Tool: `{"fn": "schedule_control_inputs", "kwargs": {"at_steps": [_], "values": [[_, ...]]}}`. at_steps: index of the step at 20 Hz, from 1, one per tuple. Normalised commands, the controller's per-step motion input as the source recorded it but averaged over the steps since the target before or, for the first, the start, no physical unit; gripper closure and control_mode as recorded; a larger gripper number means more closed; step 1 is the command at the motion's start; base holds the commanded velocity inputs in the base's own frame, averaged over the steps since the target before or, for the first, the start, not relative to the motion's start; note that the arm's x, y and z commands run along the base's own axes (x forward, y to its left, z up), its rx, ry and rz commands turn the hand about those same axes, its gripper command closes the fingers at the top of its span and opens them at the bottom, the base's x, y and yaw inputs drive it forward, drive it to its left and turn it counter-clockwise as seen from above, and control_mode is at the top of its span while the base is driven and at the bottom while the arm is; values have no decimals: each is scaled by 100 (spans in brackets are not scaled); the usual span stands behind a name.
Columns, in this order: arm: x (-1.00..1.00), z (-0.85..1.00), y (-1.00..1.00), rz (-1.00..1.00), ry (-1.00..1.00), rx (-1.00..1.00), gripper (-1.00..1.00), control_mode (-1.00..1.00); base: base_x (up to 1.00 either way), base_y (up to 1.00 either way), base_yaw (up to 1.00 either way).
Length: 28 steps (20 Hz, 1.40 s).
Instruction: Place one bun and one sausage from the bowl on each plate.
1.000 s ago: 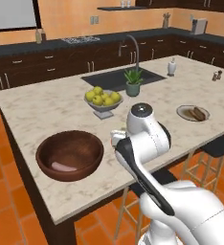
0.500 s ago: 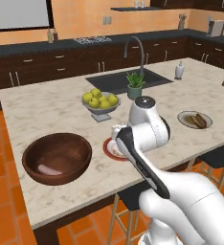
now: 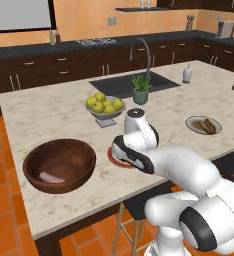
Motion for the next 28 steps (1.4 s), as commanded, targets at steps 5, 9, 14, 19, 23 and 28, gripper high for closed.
{"fn": "schedule_control_inputs", "kwargs": {"at_steps": [5, 9, 14, 19, 23, 28], "values": [[55, -22, 14, 17, 13, -1, 100, -100, 0, 0, 0], [20, -31, 21, 1, 0, -13, 100, -100, 0, 0, 0], [10, -56, -3, 3, -2, -7, -100, -100, 0, 0, 0], [11, 16, -7, 0, 0, 4, -100, -100, 0, 0, 0], [-1, 92, 3, 0, 0, 6, -100, -100, 0, 0, 0], [-56, 98, 75, 4, 0, 6, -100, -100, 0, 0, 0]]}}
